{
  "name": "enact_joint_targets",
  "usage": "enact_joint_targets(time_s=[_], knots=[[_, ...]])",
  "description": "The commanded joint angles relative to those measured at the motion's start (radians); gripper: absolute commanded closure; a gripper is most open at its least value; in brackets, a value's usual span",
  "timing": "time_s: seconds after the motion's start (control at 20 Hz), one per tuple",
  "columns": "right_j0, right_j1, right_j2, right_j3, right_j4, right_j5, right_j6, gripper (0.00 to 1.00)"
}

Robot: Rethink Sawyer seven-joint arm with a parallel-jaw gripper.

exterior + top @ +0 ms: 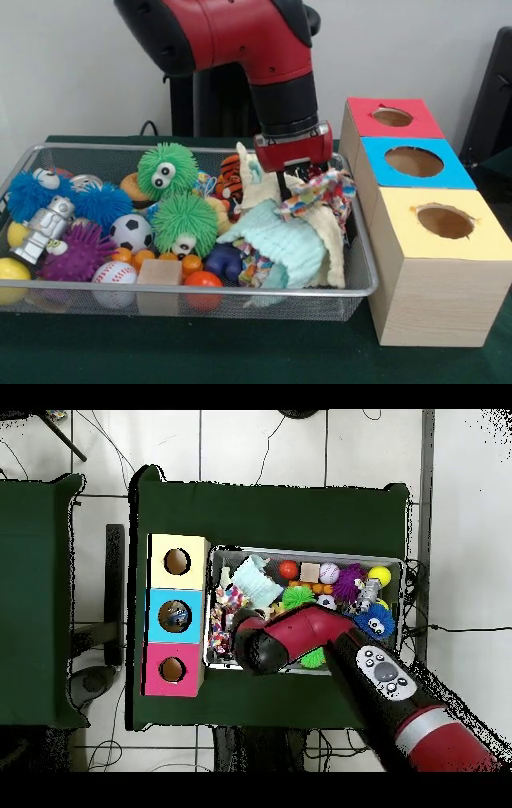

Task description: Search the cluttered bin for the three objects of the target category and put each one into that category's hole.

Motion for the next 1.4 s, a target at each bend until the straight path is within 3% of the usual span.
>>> enact_joint_targets(time_s=[0.05,0.4,1.0,1.15,1.4], knots=[[0.081,-0.141,-0.256,-0.004,0.0,-0.047,0.245,0.0],[0.138,-0.189,-0.336,0.007,0.074,-0.037,0.223,0.0],[0.069,-0.276,-0.287,0.092,0.202,-0.01,0.089,0.0],[0.088,-0.269,-0.326,0.08,0.197,-0.024,0.106,0.0],[0.075,-0.227,-0.329,0.052,0.188,-0.092,0.103,0.0]])
